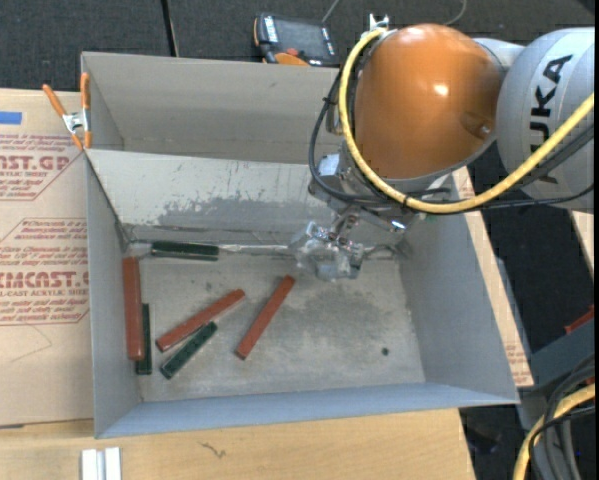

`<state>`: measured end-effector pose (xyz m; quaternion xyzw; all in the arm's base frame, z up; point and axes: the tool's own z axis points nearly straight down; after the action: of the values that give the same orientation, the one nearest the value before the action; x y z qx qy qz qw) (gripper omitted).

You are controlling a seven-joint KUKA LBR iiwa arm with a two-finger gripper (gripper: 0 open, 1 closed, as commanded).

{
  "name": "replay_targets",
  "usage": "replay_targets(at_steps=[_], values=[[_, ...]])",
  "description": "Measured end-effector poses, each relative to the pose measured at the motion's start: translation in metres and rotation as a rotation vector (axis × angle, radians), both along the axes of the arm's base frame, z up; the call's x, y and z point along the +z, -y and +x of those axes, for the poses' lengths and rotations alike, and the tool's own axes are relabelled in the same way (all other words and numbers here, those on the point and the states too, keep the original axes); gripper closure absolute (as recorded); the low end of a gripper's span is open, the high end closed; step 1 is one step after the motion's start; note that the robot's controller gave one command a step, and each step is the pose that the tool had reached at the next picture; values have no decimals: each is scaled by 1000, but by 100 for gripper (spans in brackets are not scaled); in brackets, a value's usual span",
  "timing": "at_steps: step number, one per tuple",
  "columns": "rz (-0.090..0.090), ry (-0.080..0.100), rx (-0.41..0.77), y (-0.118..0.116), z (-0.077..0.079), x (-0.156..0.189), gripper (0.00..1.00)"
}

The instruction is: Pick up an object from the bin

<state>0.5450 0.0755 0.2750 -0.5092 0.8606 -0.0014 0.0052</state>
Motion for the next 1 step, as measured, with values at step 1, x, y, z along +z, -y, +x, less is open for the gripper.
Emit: replay_targets(at_steps=[1], values=[[0,-8,-1,1,-1,-5,0]])
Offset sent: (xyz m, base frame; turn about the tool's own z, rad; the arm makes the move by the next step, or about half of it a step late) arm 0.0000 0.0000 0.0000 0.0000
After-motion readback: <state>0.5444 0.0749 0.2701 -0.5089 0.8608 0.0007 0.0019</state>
